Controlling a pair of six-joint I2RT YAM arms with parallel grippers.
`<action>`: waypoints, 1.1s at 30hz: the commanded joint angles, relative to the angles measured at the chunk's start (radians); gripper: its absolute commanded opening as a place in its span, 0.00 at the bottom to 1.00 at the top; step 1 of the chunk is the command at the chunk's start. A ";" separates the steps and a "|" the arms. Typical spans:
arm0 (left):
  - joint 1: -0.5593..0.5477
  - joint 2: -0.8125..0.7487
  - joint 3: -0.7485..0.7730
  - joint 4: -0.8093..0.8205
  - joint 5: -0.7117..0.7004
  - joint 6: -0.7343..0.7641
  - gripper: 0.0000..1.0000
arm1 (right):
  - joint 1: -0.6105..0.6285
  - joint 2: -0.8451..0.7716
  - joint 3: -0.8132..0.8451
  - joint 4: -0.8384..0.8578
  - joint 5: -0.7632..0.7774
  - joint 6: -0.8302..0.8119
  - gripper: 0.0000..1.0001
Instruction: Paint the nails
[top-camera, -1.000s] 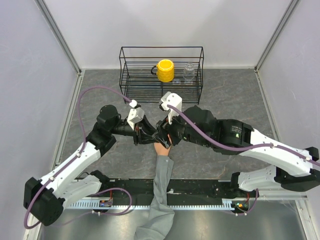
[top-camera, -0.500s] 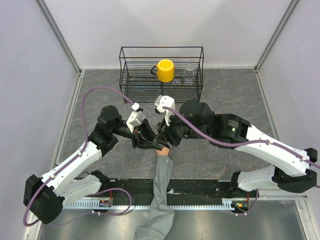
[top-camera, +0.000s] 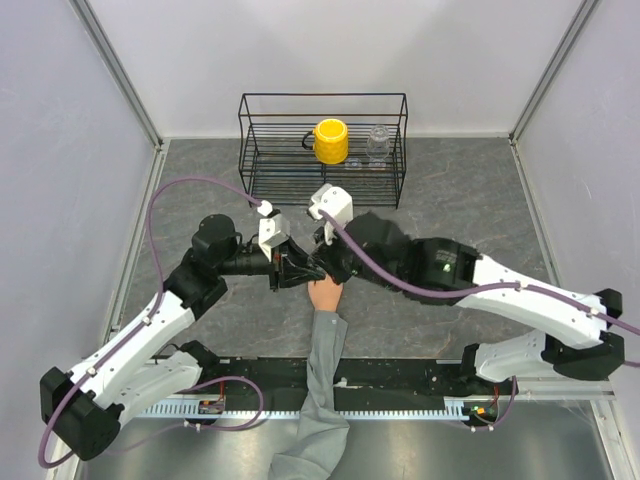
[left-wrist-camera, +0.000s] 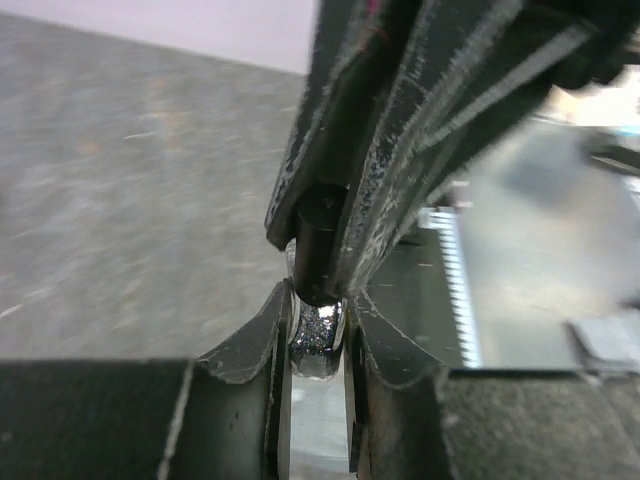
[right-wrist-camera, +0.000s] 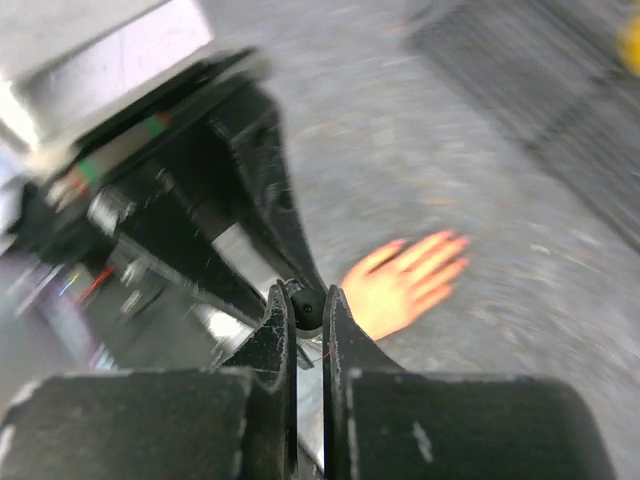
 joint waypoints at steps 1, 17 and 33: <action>0.023 -0.051 0.048 -0.066 -0.445 0.108 0.02 | 0.201 0.086 0.010 -0.017 0.616 0.197 0.00; 0.031 -0.079 0.037 -0.059 -0.340 0.123 0.02 | 0.263 0.088 0.093 -0.083 0.653 0.244 0.55; -0.006 0.022 0.025 0.156 0.245 -0.026 0.02 | 0.085 -0.049 0.096 -0.110 -0.082 -0.097 0.61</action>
